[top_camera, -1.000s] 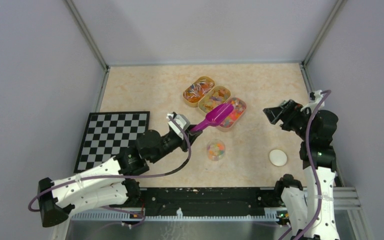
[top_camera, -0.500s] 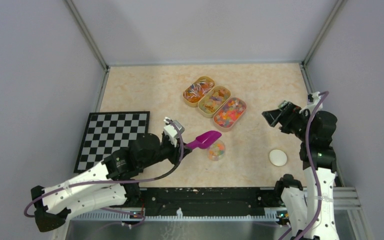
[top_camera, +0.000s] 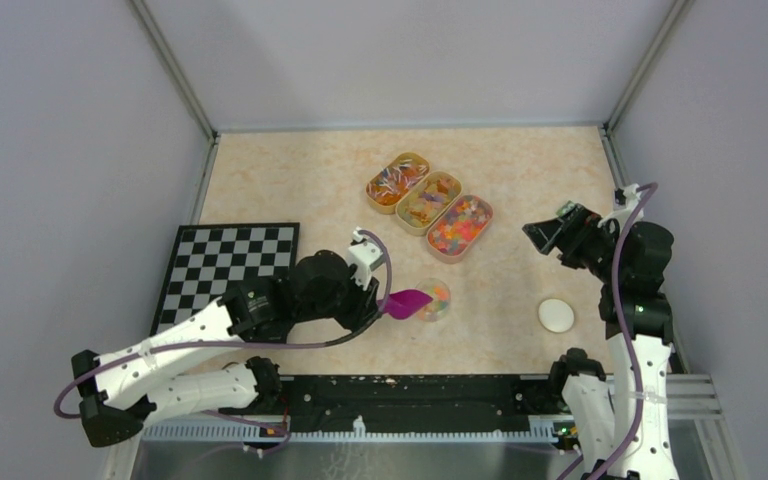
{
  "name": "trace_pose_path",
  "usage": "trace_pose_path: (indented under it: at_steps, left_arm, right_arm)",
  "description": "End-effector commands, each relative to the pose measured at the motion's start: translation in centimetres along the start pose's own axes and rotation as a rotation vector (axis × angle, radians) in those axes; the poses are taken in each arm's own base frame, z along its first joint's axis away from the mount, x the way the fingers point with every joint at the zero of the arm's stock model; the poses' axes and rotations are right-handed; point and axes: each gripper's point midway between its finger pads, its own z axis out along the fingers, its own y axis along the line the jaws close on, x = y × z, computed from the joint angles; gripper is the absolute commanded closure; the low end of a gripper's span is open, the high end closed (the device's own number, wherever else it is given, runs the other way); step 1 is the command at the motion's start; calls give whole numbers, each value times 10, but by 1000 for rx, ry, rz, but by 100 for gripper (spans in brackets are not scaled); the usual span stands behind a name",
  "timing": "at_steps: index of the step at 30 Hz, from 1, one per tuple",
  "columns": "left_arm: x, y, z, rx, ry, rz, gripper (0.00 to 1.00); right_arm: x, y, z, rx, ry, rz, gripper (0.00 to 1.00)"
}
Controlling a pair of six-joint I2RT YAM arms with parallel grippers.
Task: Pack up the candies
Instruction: Place the fake candies in the packing bottle.
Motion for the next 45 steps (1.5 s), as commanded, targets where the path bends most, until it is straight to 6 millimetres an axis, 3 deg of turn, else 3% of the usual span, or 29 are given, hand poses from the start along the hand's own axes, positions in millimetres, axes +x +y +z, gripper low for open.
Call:
trace_pose_path:
  at_steps: [1,15,25,27,31,34,39,45]
  left_arm:
    - [-21,-7,-8,9,-15,34,100]
    - [-20,1,9,-65,183,137,100]
    - [-30,0,15,-71,200,184,100]
    - [-40,3,13,-97,164,184,100]
    - [-80,16,3,-198,10,174,100]
    - [-104,27,9,-226,-40,181,100]
    - [-138,52,21,-209,-89,172,100]
    - [-163,94,23,-218,-148,112,100]
  right_arm:
    - [-1,3,-2,-3,-2,-13,14]
    - [11,-11,1,36,47,-23,13]
    - [20,-17,4,36,65,-13,13]
    - [22,-20,6,42,69,-7,11]
    - [25,-24,10,55,72,36,9]
    - [27,-28,15,71,85,83,9]
    - [27,-29,27,39,125,77,20]
    - [2,-35,53,39,129,43,27]
